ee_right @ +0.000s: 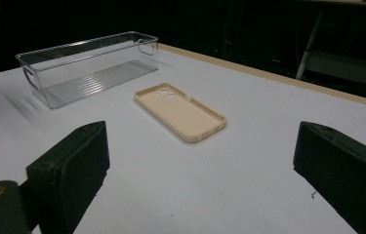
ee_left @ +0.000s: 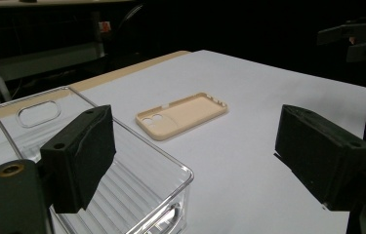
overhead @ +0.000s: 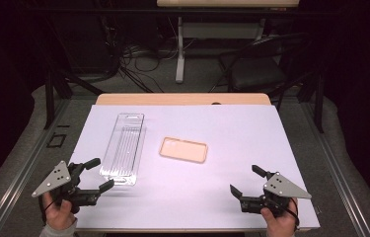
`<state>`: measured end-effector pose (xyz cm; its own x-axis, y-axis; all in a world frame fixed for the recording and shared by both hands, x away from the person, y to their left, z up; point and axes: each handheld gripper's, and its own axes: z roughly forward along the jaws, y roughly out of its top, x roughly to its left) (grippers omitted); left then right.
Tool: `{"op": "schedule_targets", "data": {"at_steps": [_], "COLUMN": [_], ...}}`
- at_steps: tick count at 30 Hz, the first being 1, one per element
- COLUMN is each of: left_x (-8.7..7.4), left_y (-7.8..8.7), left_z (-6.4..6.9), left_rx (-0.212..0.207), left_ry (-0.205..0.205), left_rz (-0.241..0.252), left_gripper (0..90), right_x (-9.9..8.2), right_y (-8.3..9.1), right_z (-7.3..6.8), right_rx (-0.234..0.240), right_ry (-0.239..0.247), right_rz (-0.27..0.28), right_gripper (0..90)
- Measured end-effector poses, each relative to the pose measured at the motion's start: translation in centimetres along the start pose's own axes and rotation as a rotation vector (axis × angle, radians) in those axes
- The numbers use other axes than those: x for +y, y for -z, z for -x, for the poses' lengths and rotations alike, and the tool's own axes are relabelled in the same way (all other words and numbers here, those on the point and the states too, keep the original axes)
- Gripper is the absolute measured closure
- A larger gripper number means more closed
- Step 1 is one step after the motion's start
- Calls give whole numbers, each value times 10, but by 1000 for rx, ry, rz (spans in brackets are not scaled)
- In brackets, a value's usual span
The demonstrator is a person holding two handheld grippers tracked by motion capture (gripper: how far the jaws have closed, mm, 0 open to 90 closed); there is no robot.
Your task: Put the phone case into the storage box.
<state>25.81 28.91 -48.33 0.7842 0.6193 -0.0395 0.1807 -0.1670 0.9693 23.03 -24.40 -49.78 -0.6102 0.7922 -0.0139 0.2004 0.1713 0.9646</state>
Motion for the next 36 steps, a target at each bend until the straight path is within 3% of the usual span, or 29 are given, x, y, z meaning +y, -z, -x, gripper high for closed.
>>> {"op": "schedule_targets", "data": {"at_steps": [4,9,17,21,28,36], "left_x": [0,-1,-1,-4,-6,-3], "left_y": [1,1,-2,-6,-8,-15], "left_z": [-2,-3,-7,-6,-9,-14], "left_rx": [1,0,37,58,47,25], "left_ry": [8,29,100,85,123,158], "left_rz": [1,-11,-83,-131,-176,-215], "left_gripper": [149,149,151,151,145,52], "right_x": [0,2,-1,-4,-2,-2], "right_y": [-1,-6,-19,-22,-30,-34], "right_z": [-2,0,-4,-8,-5,2], "right_rx": [8,19,9,9,0,-19], "right_ry": [15,-7,4,-1,-33,-30], "right_rz": [-12,-33,-141,-186,-217,-269], "right_gripper": [53,25,0,0,0,0]}}
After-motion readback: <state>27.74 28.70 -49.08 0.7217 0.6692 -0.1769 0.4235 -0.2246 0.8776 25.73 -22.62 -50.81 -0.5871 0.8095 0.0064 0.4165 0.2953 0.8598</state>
